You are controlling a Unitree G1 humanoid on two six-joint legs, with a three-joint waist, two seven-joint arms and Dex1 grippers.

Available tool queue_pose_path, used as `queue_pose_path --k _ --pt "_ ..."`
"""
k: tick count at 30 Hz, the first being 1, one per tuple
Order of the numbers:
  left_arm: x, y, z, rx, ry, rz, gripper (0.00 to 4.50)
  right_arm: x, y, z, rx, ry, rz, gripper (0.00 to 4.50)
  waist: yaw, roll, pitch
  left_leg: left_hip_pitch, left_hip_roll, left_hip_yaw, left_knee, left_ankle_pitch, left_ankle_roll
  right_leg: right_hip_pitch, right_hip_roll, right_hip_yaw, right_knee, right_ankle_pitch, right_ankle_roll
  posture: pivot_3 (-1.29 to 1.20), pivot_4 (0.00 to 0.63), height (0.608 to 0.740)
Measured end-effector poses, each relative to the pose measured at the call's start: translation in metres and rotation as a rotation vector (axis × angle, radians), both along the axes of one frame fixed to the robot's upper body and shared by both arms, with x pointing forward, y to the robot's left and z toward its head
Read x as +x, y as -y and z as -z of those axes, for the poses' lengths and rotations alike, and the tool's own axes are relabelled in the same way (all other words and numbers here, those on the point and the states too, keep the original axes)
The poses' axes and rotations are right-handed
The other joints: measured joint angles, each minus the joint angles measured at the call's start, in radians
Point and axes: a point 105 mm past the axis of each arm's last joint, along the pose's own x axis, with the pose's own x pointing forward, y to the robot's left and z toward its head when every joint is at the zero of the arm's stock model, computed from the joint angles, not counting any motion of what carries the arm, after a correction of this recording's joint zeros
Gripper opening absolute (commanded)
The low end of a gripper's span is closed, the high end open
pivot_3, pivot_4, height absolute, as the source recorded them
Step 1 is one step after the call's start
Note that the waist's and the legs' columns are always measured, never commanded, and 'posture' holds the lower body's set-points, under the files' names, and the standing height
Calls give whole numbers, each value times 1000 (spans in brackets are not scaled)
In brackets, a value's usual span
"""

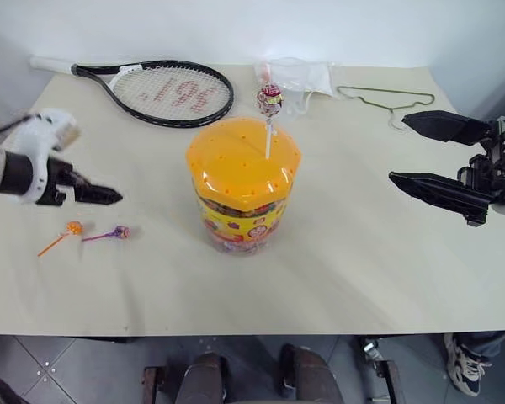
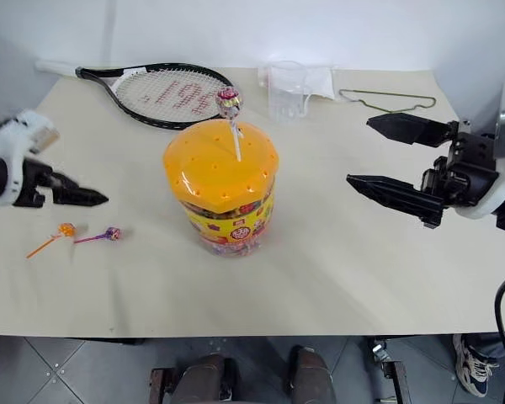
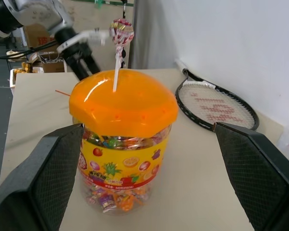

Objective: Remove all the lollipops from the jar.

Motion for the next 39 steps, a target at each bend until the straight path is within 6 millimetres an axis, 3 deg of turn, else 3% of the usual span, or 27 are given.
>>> queue_pose_path --k 3,9,13,16,27,30,39 --pt "-6 13 -17 -104 158 185 4456 3 -15 0 -22 -25 -41 4500 -10 1 -1 1 0 2 -1 0 0 -2 0 2 1 0 0 0 150 740" --pt "-17 25 -19 -306 394 455 4456 9 -49 3 -24 -67 -156 4500 -23 1 -1 -2 0 5 1 0 0 -7 0 5 4 0 -1 0 150 740" --pt "-39 24 -29 -414 545 648 4456 15 -74 0 -34 -53 -207 4500 -26 1 -1 -3 0 6 1 0 0 -8 0 4 4 0 -1 0 150 740" --pt "-56 20 -24 -493 562 790 4456 21 -95 -4 -40 -49 -264 4500 -30 1 -1 -3 0 6 0 0 0 -8 0 5 5 0 -1 0 150 740" --pt "-57 13 -22 -550 604 832 4456 38 -127 -5 -60 -65 -369 4500 -31 0 -2 -3 0 6 0 0 0 -8 0 5 4 0 0 0 150 740" --pt "-57 15 -22 -549 610 843 4500 43 -136 -8 -53 -57 -380 3929 -39 0 -2 -3 0 6 0 0 0 -9 0 5 4 0 0 0 150 740" --pt "-58 16 -24 -557 626 859 4500 44 -145 -14 -49 -42 -402 802 -54 0 -2 -3 0 6 -1 0 0 -9 0 4 4 0 0 0 150 740"
